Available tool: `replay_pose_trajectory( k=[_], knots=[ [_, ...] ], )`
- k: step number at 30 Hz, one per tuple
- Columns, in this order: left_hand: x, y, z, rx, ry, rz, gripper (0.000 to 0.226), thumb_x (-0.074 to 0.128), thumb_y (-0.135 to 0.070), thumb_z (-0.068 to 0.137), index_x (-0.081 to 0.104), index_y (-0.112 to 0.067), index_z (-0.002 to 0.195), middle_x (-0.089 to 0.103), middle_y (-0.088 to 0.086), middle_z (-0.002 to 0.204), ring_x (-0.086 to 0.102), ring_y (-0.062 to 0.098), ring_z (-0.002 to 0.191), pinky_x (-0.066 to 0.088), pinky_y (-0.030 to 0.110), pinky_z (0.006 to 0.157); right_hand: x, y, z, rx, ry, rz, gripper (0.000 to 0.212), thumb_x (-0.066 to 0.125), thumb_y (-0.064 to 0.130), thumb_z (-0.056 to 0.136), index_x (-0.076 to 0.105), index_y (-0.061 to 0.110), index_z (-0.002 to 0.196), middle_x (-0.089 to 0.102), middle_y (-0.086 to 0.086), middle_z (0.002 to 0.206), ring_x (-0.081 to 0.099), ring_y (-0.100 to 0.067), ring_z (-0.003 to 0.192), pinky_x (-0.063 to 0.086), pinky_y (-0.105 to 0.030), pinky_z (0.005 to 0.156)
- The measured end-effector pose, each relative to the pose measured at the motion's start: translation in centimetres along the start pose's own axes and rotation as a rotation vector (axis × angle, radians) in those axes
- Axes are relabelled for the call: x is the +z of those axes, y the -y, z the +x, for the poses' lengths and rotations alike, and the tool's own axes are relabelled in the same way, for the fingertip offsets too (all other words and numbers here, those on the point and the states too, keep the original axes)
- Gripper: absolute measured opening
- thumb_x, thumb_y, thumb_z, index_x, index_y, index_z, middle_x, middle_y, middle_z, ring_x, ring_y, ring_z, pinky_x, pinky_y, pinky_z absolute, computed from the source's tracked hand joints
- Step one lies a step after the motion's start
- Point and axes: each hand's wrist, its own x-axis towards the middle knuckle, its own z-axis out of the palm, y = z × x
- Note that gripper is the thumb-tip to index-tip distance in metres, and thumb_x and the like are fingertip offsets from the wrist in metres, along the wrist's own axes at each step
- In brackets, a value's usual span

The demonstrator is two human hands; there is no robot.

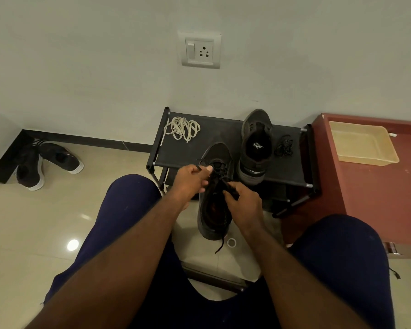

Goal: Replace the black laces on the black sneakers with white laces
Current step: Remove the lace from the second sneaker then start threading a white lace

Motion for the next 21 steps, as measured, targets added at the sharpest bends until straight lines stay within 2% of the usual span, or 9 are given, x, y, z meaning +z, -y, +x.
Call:
replay_pose_trajectory(
  k=[2,4,7,9,11,14,16,19,21],
  knots=[
    [0.4,1.1,0.2,0.028,0.020,0.183,0.019,0.070,-0.027,0.091,0.068,-0.007,0.094,0.068,0.006,0.083,0.063,0.013,0.073,0.056,0.036,0.067,-0.1,0.2,0.0,0.004,-0.030,0.002,0.015,0.067,0.029,0.093,0.062,0.029,0.107,0.063,0.015,0.093,0.062,-0.007,0.091,0.054,-0.029,0.081],
    [0.8,1.8,0.4,0.081,-0.025,0.302,0.021,0.069,-0.024,0.090,0.068,-0.006,0.080,0.066,0.007,0.073,0.060,0.015,0.067,0.057,0.042,0.070,-0.2,0.3,0.0,0.002,-0.053,-0.009,0.016,0.069,0.029,0.091,0.054,0.030,0.098,0.060,0.016,0.091,0.061,-0.008,0.089,0.053,-0.031,0.080],
    [1.1,1.5,0.4,0.096,-0.057,0.338,0.025,0.064,-0.021,0.094,0.061,-0.009,0.073,0.061,0.005,0.069,0.056,0.017,0.067,0.051,0.035,0.064,-0.5,0.3,-0.2,0.003,-0.044,-0.032,0.016,0.069,0.030,0.092,0.054,0.029,0.093,0.060,0.014,0.085,0.061,-0.008,0.082,0.049,-0.026,0.071],
    [1.2,0.6,0.3,0.057,-0.065,0.132,0.022,0.058,-0.019,0.098,0.059,-0.011,0.078,0.063,0.005,0.077,0.060,0.016,0.074,0.051,0.030,0.067,-0.6,0.4,-0.2,0.004,-0.041,-0.026,0.014,0.068,0.031,0.092,0.055,0.029,0.093,0.060,0.015,0.083,0.059,-0.005,0.078,0.045,-0.019,0.064],
    [0.9,-0.5,0.3,-0.001,-0.074,-0.190,0.019,0.054,-0.018,0.101,0.060,-0.010,0.085,0.065,0.005,0.082,0.064,0.014,0.080,0.055,0.030,0.073,-0.6,0.4,-0.1,0.007,-0.051,-0.007,0.014,0.069,0.032,0.092,0.055,0.030,0.094,0.060,0.016,0.084,0.059,-0.004,0.079,0.043,-0.015,0.063],
    [-0.3,-1.1,0.8,-0.040,-0.098,-0.428,0.015,0.053,-0.020,0.101,0.061,-0.012,0.091,0.065,0.002,0.081,0.065,0.012,0.075,0.056,0.030,0.073,-0.4,0.3,0.0,0.004,-0.074,0.003,0.013,0.070,0.032,0.091,0.057,0.030,0.094,0.062,0.015,0.086,0.062,-0.007,0.082,0.052,-0.025,0.069],
    [-0.6,-0.7,0.8,-0.043,-0.085,-0.328,0.012,0.057,-0.023,0.099,0.062,-0.014,0.094,0.067,0.004,0.085,0.064,0.013,0.075,0.055,0.030,0.071,-0.2,0.4,0.0,0.007,-0.075,0.002,0.013,0.070,0.032,0.091,0.058,0.029,0.095,0.063,0.014,0.086,0.063,-0.009,0.082,0.054,-0.029,0.071],
    [0.4,0.4,0.3,-0.028,-0.001,-0.001,0.015,0.064,-0.027,0.095,0.066,-0.013,0.098,0.069,0.006,0.092,0.063,0.013,0.079,0.053,0.026,0.067,-0.4,0.6,-0.1,0.005,-0.070,-0.010,0.015,0.069,0.031,0.091,0.055,0.031,0.093,0.060,0.015,0.084,0.061,-0.008,0.082,0.046,-0.023,0.068],
    [1.2,1.1,0.2,0.040,0.004,0.114,0.014,0.066,-0.022,0.093,0.070,-0.009,0.098,0.069,0.007,0.087,0.062,0.011,0.074,0.049,0.023,0.062,-0.5,0.7,-0.2,0.000,-0.064,-0.019,0.016,0.069,0.030,0.092,0.053,0.031,0.092,0.059,0.015,0.084,0.060,-0.007,0.081,0.042,-0.018,0.064]
  ],
)
